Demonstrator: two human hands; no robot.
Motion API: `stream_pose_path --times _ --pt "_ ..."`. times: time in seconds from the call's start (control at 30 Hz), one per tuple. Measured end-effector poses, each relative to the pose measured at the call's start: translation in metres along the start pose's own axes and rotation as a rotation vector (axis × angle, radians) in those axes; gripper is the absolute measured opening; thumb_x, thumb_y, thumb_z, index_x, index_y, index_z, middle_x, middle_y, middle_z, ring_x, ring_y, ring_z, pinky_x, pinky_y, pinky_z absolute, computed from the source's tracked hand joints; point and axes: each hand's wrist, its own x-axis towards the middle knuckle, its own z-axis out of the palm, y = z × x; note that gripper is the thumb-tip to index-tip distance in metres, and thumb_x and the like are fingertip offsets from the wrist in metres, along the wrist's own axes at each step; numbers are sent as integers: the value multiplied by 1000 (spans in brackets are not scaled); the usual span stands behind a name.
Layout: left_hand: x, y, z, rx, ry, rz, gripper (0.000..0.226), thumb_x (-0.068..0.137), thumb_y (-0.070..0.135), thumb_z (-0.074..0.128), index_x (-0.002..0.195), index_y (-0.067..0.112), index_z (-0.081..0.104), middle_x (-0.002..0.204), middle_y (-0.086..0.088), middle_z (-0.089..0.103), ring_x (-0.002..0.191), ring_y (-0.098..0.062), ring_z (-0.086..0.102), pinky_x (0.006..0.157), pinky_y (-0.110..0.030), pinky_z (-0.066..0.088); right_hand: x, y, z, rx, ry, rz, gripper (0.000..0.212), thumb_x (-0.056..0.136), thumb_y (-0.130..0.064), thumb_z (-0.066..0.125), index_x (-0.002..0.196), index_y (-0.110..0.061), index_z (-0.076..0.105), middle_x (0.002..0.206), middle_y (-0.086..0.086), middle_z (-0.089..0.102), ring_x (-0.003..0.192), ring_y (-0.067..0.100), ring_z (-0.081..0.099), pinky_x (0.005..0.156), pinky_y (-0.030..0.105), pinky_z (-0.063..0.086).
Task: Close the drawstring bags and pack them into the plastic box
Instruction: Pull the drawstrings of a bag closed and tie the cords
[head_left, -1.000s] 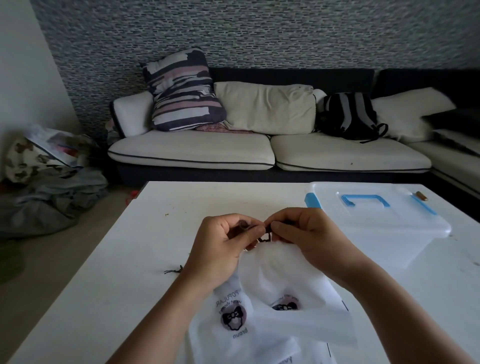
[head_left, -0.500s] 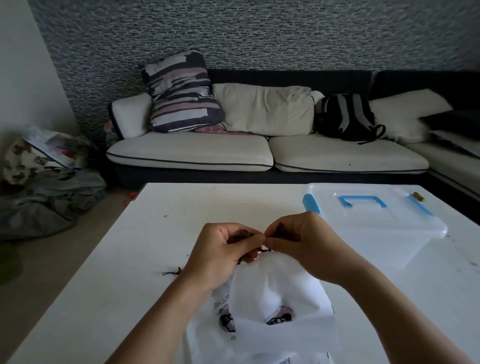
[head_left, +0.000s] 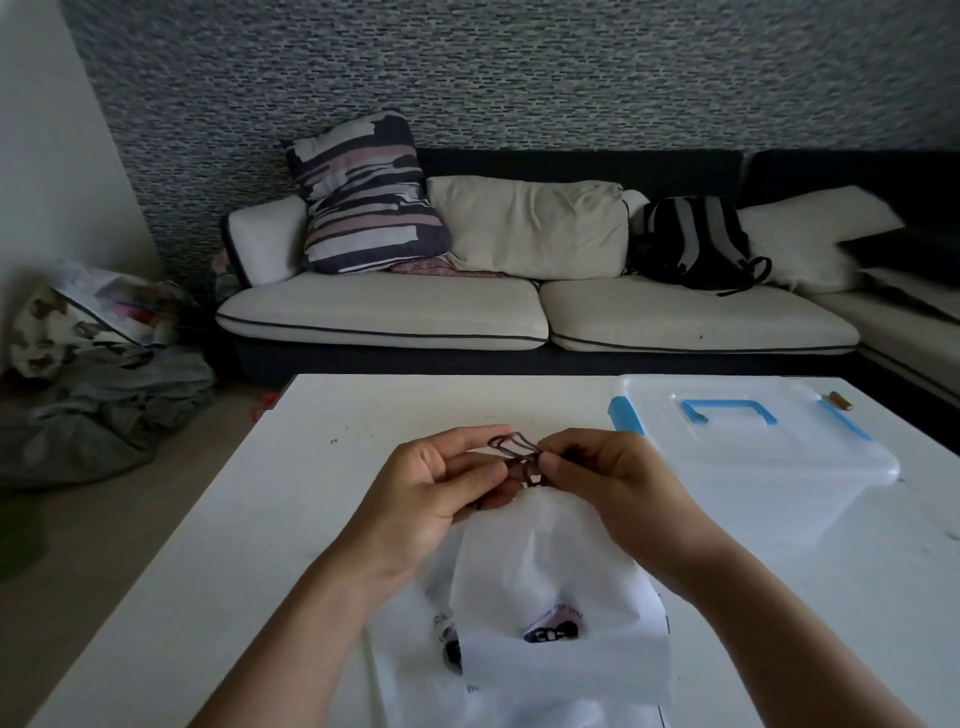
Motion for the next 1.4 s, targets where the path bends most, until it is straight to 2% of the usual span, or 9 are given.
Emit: stream_pose_path --times 0.2,0.4,0.6,0.8,0.97,1.07,1.23,1.3,1.4 --pt "0 -2 2 266 66 112 16 88 -2 68 97 7 77 93 -9 78 90 -20 74 81 -24 57 2 1 9 209 6 36 19 95 -11 60 84 1 70 82 18 67 80 27 59 78 40 45" --pt "1 -9 5 491 147 249 10 86 10 75 91 15 81 91 2 76 88 -20 73 79 -33 58 2 4 13 56 9 25 23 100 -17 58 84 -11 74 84 20 70 78 22 61 76 39 47" --pt "-3 -3 11 346 158 134 12 91 17 70 87 15 81 85 -1 78 87 -15 74 80 -29 56 4 8 14 -92 80 -22 23 97 -26 60 84 -14 74 81 17 70 71 21 57 67 43 47" --pt "-2 -6 13 345 164 128 9 82 8 77 84 15 81 84 -2 79 85 -16 75 81 -23 55 5 11 17 -111 71 6 24 99 -16 59 81 -6 70 60 -3 56 58 10 43 54 22 35" --pt "-2 -9 13 273 221 32 9 86 13 74 81 13 81 86 -7 78 87 -24 75 87 -36 57 4 11 19 -265 145 -19 23 96 -17 61 74 -15 70 57 -10 56 54 4 43 52 16 35" --pt "-2 -8 18 114 201 -75 13 88 15 70 88 7 80 93 -14 77 93 -31 73 88 -39 57 5 10 22 -345 210 -59 23 96 -19 63 74 -19 71 64 -7 66 59 3 53 57 15 42" --pt "-5 -2 22 -296 68 -327 19 89 22 63 85 5 72 86 -14 69 76 -23 67 71 -32 52 6 9 22 -300 198 -35 22 96 -19 64 78 -22 75 74 -6 73 71 7 65 67 22 52" --pt "-5 -3 23 -258 35 -314 23 86 30 67 83 7 71 86 -12 69 78 -24 67 75 -34 52 6 9 22 -308 176 -31 21 96 -20 63 78 -22 75 74 -5 73 72 10 66 69 28 52" --pt "-4 -6 20 42 66 -162 37 77 36 73 95 4 77 96 -15 76 92 -27 73 89 -38 55 4 8 19 -281 149 -9 21 96 -20 62 78 -19 74 70 -3 70 64 5 56 62 25 46"
